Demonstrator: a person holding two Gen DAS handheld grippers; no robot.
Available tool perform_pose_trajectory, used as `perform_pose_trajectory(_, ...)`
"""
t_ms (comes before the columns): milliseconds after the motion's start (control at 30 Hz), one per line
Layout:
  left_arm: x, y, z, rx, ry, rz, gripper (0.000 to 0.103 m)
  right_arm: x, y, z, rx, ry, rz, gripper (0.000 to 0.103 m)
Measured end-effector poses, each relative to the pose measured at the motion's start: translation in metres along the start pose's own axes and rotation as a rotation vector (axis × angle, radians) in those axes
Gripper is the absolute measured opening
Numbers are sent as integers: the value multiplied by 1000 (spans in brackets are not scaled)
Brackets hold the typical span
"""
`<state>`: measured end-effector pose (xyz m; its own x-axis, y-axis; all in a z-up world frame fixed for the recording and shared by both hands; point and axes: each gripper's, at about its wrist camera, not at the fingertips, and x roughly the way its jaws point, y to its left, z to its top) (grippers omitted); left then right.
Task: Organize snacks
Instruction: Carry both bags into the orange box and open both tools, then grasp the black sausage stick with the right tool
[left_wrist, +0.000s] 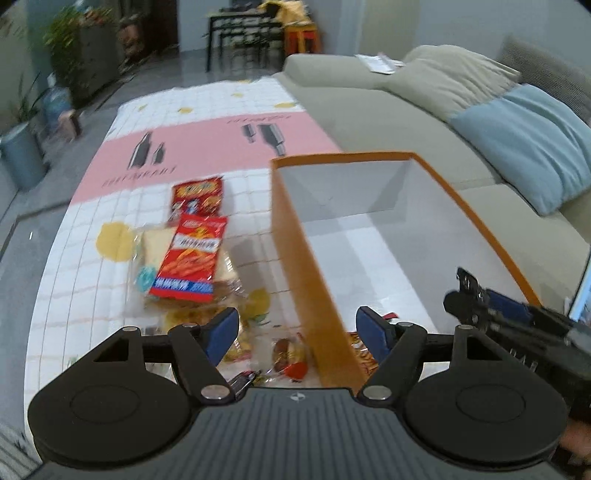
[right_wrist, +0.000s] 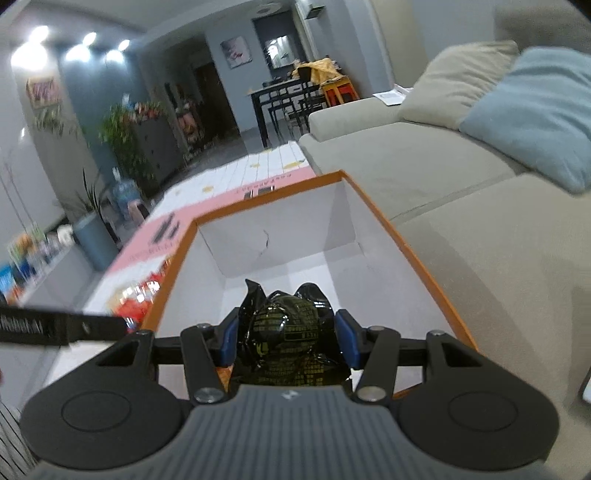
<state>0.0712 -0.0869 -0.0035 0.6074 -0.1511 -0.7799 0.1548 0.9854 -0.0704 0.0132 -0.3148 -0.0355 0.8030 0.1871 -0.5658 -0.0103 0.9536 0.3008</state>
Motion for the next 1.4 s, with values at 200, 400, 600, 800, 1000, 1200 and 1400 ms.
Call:
perform_pose_trajectory(200,2,15,-1,-68,33,12,85,11,10,-4,-99,60,-34,52)
perform_pose_trajectory(400,3,19,-3,-74,48,25,85,7,10,-6,-104,58,-29,59)
perform_pose_trajectory(600,1,21,-3,-73,56,32,85,2,10,-5,-96,31,-44,71)
perform_pose_trajectory(800,-13,32,-3,-42,35,45,85,-12,21,-2,-88,-47,-11,73)
perform_pose_trajectory(1000,-30,71,-3,-102,6,95,85,-31,47,-3,-103,-159,57,73)
perform_pose_trajectory(1200,-38,118,-12,-173,23,130,85,-50,80,-10,-166,-255,102,73)
perform_pose_trajectory(1400,-37,159,-18,-234,31,189,85,-63,119,-19,-216,-285,231,72)
